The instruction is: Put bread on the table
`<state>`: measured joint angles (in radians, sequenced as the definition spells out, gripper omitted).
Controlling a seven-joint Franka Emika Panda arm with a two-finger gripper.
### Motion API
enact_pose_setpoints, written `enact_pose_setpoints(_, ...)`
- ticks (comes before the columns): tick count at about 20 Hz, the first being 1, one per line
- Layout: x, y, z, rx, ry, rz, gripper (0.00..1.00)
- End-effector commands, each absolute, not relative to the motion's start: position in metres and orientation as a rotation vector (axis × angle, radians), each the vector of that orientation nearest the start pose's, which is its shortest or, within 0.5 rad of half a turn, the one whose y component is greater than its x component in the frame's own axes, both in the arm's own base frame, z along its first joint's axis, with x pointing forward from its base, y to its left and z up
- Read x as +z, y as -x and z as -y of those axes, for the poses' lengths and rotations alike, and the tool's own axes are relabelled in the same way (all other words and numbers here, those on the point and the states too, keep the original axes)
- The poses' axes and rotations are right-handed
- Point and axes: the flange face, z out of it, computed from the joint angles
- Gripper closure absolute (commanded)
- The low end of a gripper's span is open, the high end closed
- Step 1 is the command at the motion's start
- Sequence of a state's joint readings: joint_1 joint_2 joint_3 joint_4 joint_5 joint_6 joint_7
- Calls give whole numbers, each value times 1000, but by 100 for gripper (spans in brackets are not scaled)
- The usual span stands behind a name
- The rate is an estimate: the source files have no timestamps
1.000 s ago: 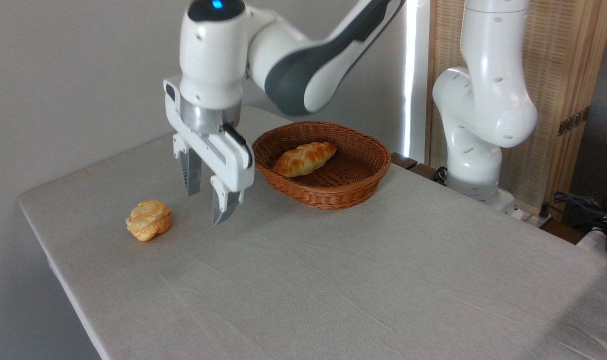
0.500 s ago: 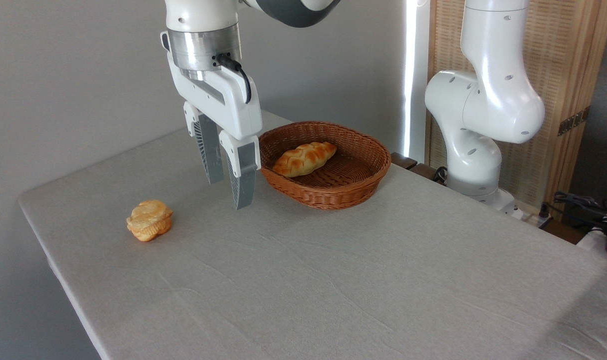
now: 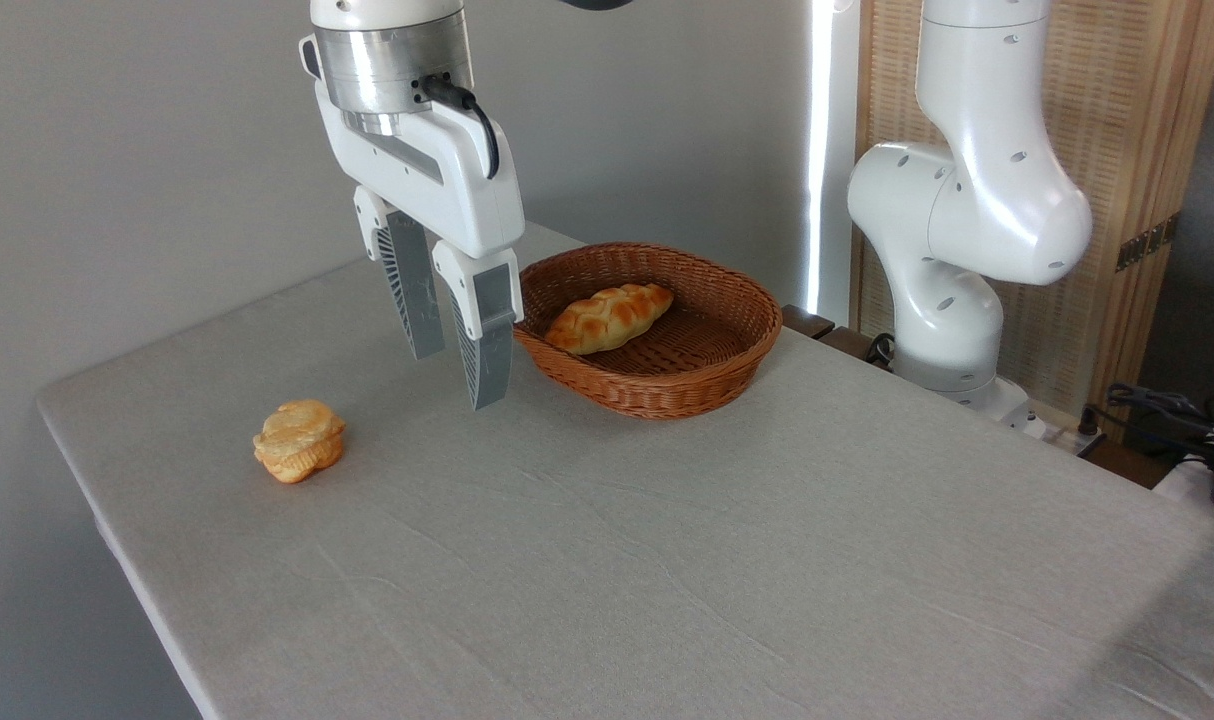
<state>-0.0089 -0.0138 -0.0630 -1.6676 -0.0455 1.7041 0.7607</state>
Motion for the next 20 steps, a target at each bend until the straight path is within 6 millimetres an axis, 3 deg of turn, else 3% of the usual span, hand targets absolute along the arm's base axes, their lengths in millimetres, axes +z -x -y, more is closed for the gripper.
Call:
enact_pose_setpoints(1,602,-561,44,-78,2898,-1273,0)
enact_pose_setpoints(12,609,-559,43,-100,2901,-1269,0)
enact_pose_setpoints(15,611,-559,32,-109,2913,-1240,0)
enact_pose_setpoints(20,613,-559,32,-114,2913,-1239,0)
